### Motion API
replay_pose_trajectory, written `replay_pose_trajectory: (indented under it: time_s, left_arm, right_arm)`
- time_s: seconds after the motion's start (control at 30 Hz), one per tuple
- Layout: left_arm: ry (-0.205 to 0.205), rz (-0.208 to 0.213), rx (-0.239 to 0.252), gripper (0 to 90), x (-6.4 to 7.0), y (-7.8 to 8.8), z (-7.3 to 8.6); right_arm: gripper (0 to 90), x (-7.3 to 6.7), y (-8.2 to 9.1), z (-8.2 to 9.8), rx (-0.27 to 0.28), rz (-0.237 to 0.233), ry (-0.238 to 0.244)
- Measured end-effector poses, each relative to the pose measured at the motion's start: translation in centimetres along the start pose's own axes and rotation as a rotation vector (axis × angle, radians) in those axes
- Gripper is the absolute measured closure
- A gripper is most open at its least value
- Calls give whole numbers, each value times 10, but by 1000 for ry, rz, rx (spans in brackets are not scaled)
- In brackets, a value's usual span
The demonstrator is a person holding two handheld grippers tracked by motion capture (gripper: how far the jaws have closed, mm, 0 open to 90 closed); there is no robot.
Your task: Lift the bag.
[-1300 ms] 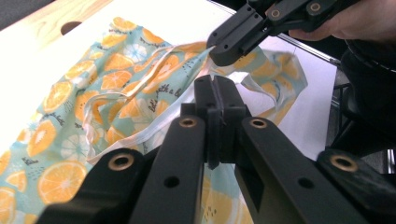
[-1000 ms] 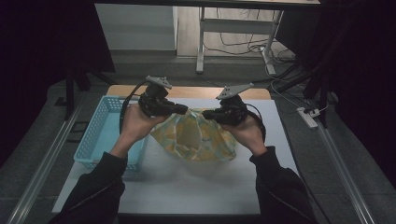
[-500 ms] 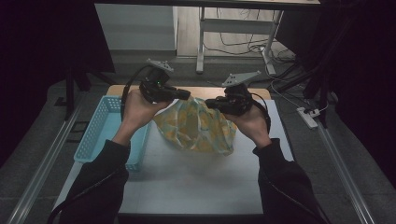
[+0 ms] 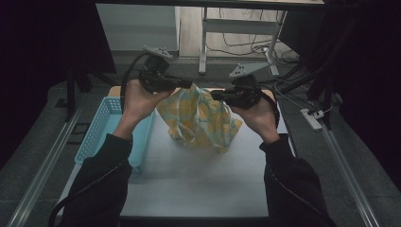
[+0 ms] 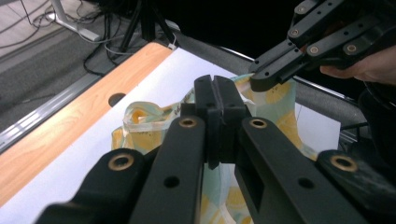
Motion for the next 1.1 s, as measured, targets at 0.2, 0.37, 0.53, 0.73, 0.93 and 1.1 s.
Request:
replay_pose_trajectory:
  time_s: [0.2, 0.37, 0.53, 0.73, 0.93, 1.1]
  left_arm:
    - [-8, -6, 30, 898, 2, 9, -9]
    - [5, -14, 65, 898, -1, 16, -16]
    - [21, -30, 73, 898, -7, 13, -16]
    - [15, -50, 47, 897, -12, 2, -12]
    - [9, -64, 15, 895, -19, -11, -3]
    - [9, -65, 0, 893, -23, -20, 4]
  right_arm:
    - [900, -3, 6, -10, 8, 8, 19]
    - [900, -6, 12, -19, 28, 15, 29]
    - [900, -5, 11, -21, 19, 29, 37]
    - [900, 0, 4, -16, 3, 36, 30]
    - [900, 5, -7, -8, -21, 36, 16]
    - [900, 10, -15, 1, -28, 36, -1]
Point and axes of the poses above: each handheld gripper's, and its own axes: y roughly backward along the jaws, z roughly out of its underside, x roughly to its right, the point moved 3 cm from there along -y, roughly forward along the jaws, and after that the axes turned 8 degrees about -z, right-handed, at the moved point
